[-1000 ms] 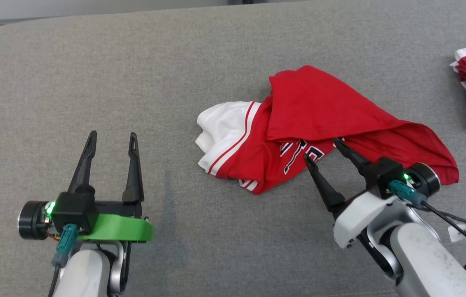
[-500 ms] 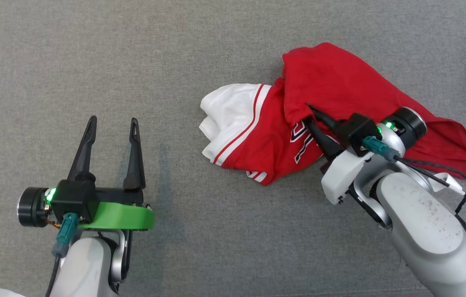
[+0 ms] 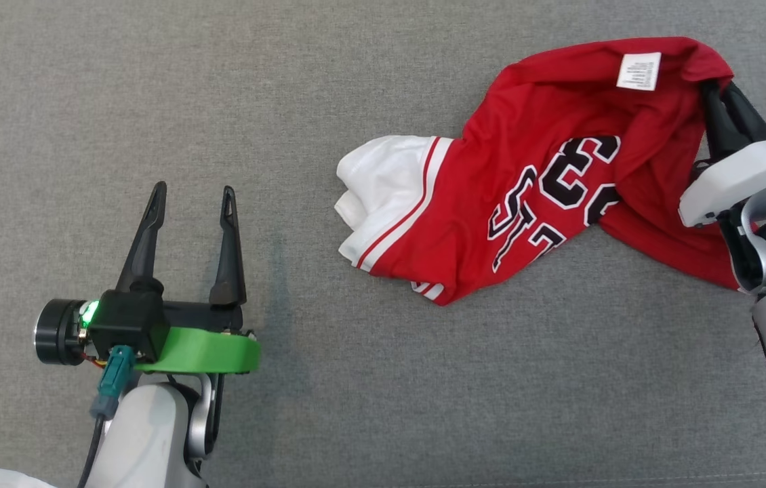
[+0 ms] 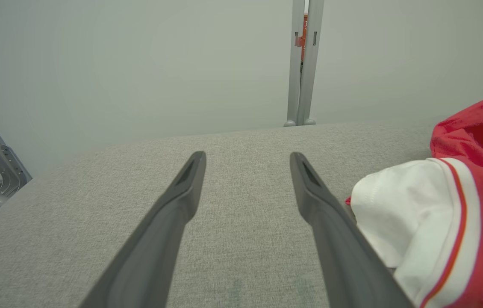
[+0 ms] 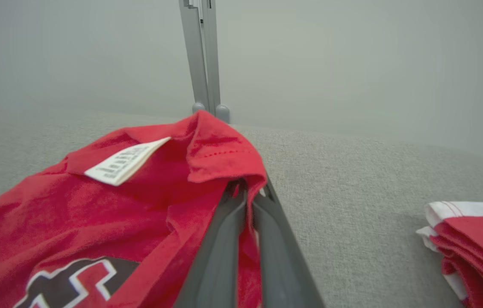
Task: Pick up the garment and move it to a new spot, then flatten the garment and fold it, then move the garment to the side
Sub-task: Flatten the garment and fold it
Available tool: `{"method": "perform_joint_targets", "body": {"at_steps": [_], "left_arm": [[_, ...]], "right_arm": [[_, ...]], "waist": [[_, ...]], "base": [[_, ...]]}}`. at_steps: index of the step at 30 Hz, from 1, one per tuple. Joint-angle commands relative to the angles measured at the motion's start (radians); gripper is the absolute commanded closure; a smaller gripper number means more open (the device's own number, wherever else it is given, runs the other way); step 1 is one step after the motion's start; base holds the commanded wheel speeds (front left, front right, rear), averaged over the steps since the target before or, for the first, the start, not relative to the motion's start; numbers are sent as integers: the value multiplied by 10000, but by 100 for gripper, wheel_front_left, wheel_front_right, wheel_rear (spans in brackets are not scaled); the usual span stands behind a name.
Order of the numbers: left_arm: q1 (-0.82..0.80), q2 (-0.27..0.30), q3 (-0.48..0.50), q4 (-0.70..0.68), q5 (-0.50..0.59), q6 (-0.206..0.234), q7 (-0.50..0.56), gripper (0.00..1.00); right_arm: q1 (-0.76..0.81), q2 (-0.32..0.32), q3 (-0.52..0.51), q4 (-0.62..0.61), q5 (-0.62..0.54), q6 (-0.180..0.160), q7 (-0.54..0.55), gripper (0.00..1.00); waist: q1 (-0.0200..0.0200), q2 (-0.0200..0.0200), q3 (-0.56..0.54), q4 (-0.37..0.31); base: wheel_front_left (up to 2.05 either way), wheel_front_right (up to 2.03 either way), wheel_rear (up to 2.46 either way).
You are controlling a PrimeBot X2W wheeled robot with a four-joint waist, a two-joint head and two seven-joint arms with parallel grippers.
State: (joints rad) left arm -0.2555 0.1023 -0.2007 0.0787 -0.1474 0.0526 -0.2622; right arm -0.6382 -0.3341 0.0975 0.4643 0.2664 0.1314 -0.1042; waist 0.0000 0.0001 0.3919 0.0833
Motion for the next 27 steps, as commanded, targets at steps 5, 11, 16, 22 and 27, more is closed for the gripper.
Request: {"method": "perform_joint_targets", "body": {"at_steps": [5, 11, 16, 22, 27], "left_arm": [[-141, -68, 31, 22, 105, -37, -29, 0], [147, -74, 177, 102, 89, -3, -31, 0], [432, 10, 316, 235, 77, 22, -30, 0], [755, 89, 431, 327, 48, 15, -30, 0], [1025, 179, 497, 337, 16, 33, -30, 0]], "right_arm": [[-364, 22, -741, 1072, 271, -15, -504, 0], [205, 89, -1047, 965, -154, -14, -1332, 0], [1471, 588, -1204, -741, -558, -14, -1560, 0], [3412, 1280, -1203, -2862, -770, -14, -1327, 0], [4880, 1891, -1309, -4342, -882, -15, -804, 0]], "waist": [[0, -1, 155, 136], [0, -1, -106, 55], [0, -1, -679, -145], [0, -1, -1282, -309], [0, -1, -1610, -422]], "base": [[0, 0, 0], [0, 0, 0], [0, 0, 0], [0, 0, 0], [0, 0, 0]]}}
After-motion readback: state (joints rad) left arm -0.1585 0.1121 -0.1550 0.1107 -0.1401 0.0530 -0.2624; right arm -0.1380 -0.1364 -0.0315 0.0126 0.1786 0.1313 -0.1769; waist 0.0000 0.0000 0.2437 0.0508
